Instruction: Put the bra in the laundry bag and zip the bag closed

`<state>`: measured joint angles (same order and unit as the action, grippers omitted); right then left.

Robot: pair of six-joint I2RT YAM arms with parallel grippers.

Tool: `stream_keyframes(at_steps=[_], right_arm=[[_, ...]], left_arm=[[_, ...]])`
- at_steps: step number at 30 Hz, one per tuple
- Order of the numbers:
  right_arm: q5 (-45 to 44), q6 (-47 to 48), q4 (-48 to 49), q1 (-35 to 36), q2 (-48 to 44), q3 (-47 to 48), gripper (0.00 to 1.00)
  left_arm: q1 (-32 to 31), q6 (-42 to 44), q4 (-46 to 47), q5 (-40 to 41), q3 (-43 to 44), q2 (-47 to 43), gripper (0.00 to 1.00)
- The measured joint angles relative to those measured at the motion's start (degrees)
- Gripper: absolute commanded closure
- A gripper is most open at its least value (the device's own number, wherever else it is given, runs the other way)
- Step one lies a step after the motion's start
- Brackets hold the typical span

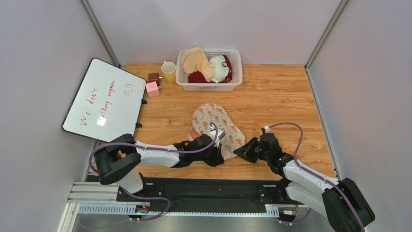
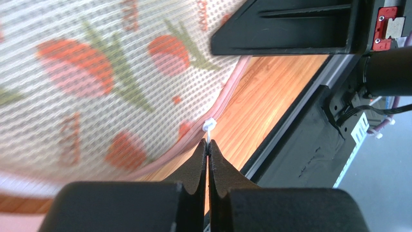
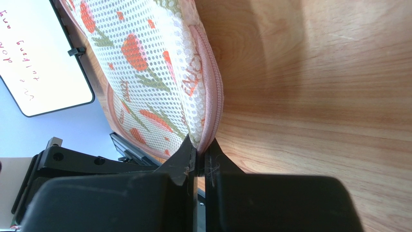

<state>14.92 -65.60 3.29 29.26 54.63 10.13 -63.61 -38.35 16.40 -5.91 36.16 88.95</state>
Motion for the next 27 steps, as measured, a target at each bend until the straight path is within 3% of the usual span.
stream_keyframes(at_steps=[7, 16, 19, 20, 22, 23, 27], right_arm=[[6.71, 4.5, 0.48, -6.36, 3.15, 0.7, 1.0], [16.35, 13.22, -0.35, -8.83, 18.43, 11.47, 0.97], [18.43, 17.16, -3.39, -8.74, 25.24, 18.67, 0.78], [18.84, 18.53, -4.59, -8.48, 27.52, 21.53, 0.64], [19.12, 19.89, -5.95, -8.13, 30.38, 25.53, 0.48], [19.12, 20.76, -6.4, -7.87, 31.45, 27.21, 0.34], [18.49, 21.22, -7.89, -7.23, 31.26, 28.15, 0.18]], left_arm=[[2.54, -0.96, -6.69, 4.35, -3.34, -8.22, 1.0], [4.31, -0.44, -11.1, 6.16, -4.79, -13.53, 1.0], [4.57, -0.31, -10.36, 4.5, -5.05, -13.33, 1.0], [4.68, -0.35, -9.75, 4.13, -5.05, -12.98, 1.0], [4.87, -0.44, -8.07, 2.71, -4.92, -11.61, 1.0], [4.87, -0.59, -7.34, 1.79, -4.66, -10.6, 1.0], [4.81, -1.01, -5.7, -0.46, -2.4, -7.13, 1.0]])
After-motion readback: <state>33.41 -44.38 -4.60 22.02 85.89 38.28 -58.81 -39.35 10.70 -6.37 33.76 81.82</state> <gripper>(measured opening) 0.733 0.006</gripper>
